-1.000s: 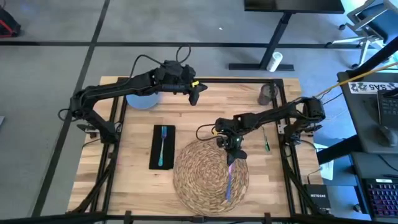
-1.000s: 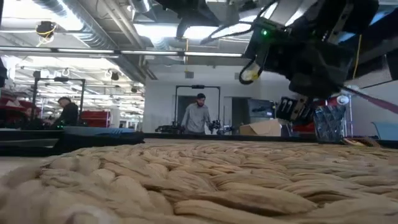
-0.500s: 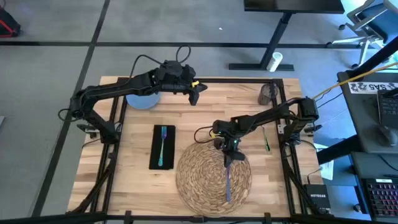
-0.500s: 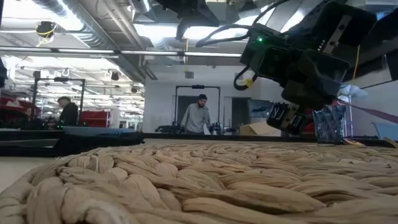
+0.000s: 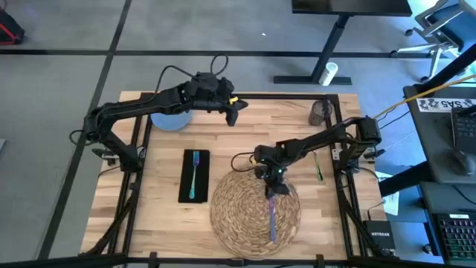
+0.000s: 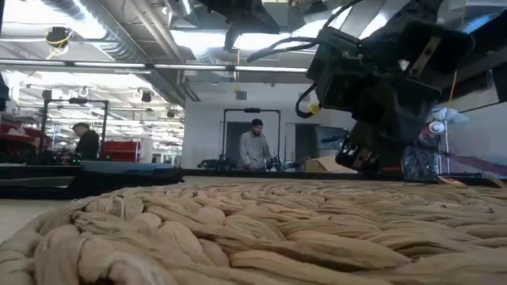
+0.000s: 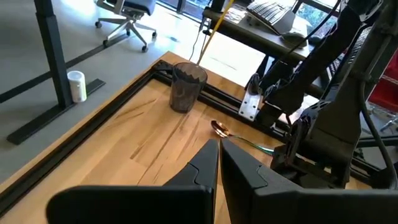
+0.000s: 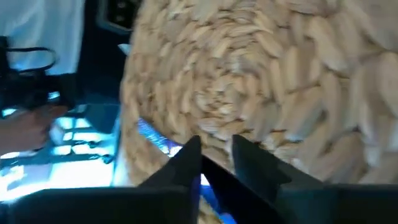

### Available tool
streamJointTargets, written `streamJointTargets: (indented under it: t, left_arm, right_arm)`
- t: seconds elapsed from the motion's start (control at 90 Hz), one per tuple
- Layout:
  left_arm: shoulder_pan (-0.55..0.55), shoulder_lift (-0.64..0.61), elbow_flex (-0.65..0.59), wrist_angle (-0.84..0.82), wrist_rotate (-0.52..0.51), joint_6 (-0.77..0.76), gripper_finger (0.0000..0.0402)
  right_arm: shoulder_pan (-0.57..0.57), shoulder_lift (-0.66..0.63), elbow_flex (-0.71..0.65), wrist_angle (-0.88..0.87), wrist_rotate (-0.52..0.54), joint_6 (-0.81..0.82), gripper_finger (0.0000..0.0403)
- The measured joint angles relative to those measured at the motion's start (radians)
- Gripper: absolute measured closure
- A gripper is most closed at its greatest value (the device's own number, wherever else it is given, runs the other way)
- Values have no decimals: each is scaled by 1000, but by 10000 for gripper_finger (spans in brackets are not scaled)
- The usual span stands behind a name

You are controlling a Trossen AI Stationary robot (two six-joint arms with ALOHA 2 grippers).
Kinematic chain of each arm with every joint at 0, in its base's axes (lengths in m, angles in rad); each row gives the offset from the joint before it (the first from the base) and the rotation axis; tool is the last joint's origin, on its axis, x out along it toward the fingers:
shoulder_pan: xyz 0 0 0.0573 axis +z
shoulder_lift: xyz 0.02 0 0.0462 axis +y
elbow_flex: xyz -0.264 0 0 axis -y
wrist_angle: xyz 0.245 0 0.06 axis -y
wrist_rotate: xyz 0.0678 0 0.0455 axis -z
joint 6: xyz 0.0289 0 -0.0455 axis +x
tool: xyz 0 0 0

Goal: Set table place
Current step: Put the blue table knife on top of the brown placemat

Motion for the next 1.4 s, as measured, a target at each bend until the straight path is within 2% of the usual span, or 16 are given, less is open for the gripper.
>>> streamJointTargets:
  t: [0.144, 0.278, 0.811, 1.0, 1.189, 1.4]
  left_arm:
    - [0, 0, 0, 0, 0, 0, 402]
    - [0, 0, 0, 0, 0, 0, 402]
    - [-2, 0, 0, 0, 0, -4, 402]
    - [-2, 0, 0, 0, 0, -4, 402]
    - [-2, 0, 0, 0, 0, -4, 402]
    - [-2, 0, 0, 0, 0, -4, 402]
  right_arm:
    - [-1, 1, -1, 0, 98, -1, 236]
    - [-1, 1, -1, 2, 151, -3, 204]
    - [-2, -1, 6, 2, 221, 19, 185]
    - [-3, 2, 47, -22, 239, 48, 153]
    - [-3, 3, 86, -118, 219, 48, 114]
    - [-2, 3, 124, -211, 217, 25, 96]
